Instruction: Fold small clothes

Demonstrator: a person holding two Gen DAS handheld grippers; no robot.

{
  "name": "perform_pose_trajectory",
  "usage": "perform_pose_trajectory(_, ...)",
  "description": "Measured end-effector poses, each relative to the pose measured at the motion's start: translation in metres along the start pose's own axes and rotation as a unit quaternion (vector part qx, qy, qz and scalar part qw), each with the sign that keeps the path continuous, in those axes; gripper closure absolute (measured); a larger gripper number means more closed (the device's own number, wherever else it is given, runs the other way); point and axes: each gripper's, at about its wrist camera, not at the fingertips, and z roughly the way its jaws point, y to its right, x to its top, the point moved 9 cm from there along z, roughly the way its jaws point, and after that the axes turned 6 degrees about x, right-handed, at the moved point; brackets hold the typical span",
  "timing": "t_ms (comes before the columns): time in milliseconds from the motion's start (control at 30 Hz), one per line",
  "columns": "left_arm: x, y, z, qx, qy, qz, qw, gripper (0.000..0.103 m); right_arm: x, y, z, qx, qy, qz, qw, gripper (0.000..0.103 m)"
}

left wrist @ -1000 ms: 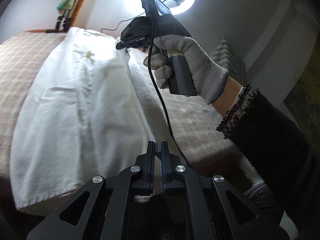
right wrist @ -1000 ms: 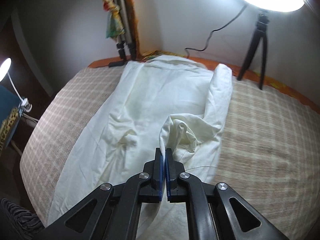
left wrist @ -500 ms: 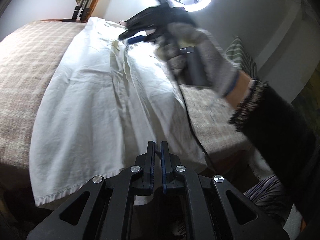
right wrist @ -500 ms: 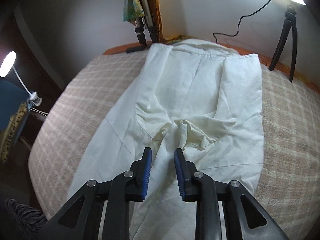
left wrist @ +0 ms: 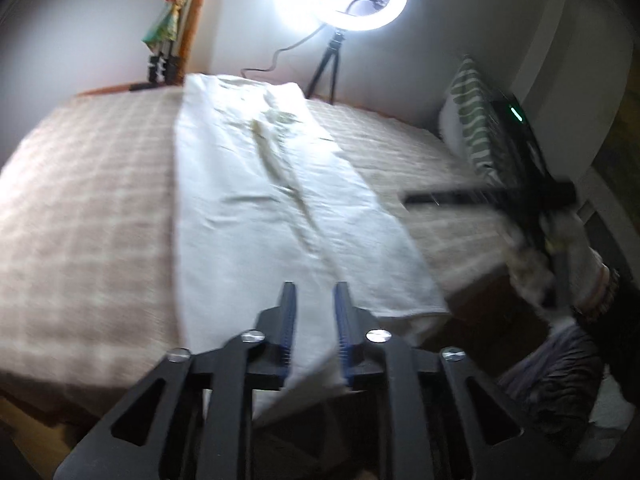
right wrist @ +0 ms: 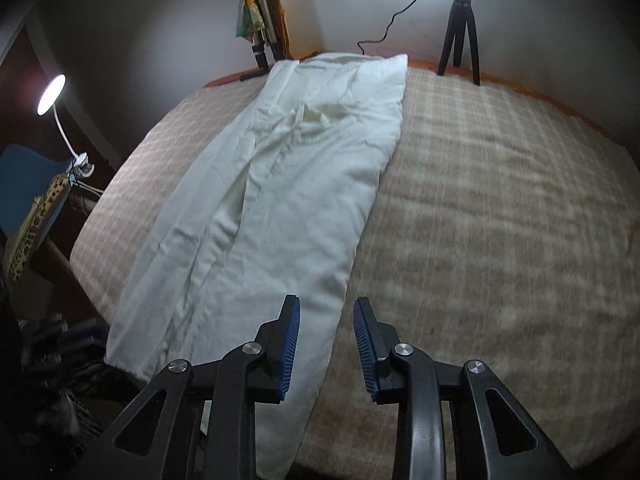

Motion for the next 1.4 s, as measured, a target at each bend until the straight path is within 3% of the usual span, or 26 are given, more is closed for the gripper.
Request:
perform_pose_trajectory(133,0.004,-0.028,0.009,0.029,-0.011,0.007,0.9995,0.08,-0.027,-0.008,0.012,-0.015,-0.011,-0.021,1.0,0.076)
perform_pose_trajectory(433,-0.008,-0.028,0.031,0.042,-0.037,0.056,0.9969,0.081,-0.051,-0.022,0.021,-0.044,-0.03,-0.093,0.994,0.082)
perform_pose_trajectory(633,-0.027,-0.023,0.03,0.044,-0.043,0.096,0.9935,0.08,-0.07,-0.021,0.008,-0.018,-0.038,-0.084,0.996,0.082)
perform_pose_trajectory(733,-0.027,-0.031,0.018,0.037,-0.045,0.064,0.9963,0.077,-0.079,-0.018,0.002,0.011,-0.037,-0.049,0.998,0.079)
perform_pose_trajectory(767,-0.028,-0.035,0.013,0.031,-0.049,0.047,0.9972,0.068,-0.081,-0.016,-0.001,0.03,-0.036,-0.027,0.999,0.078)
perform_pose_trajectory(867,-0.035,-0.049,0.001,0.01,-0.068,-0.004,0.9976,0.063,-0.092,-0.015,-0.011,0.1,-0.034,0.025,0.994,0.068)
perform_pose_trajectory(1000,-0.051,-0.067,-0.005,-0.032,-0.124,-0.086,0.988,0.063,-0.108,-0.011,-0.011,0.171,-0.05,0.081,0.981,0.064)
perform_pose_trajectory(1167,-0.052,-0.081,-0.001,-0.061,-0.133,-0.166,0.9752,0.063,-0.108,-0.011,-0.004,0.219,-0.06,0.117,0.967,0.062)
perform_pose_trajectory(1400,-0.052,-0.061,0.006,-0.096,-0.145,-0.169,0.9701,0.062,-0.107,-0.013,0.003,0.249,-0.073,0.136,0.956,0.062)
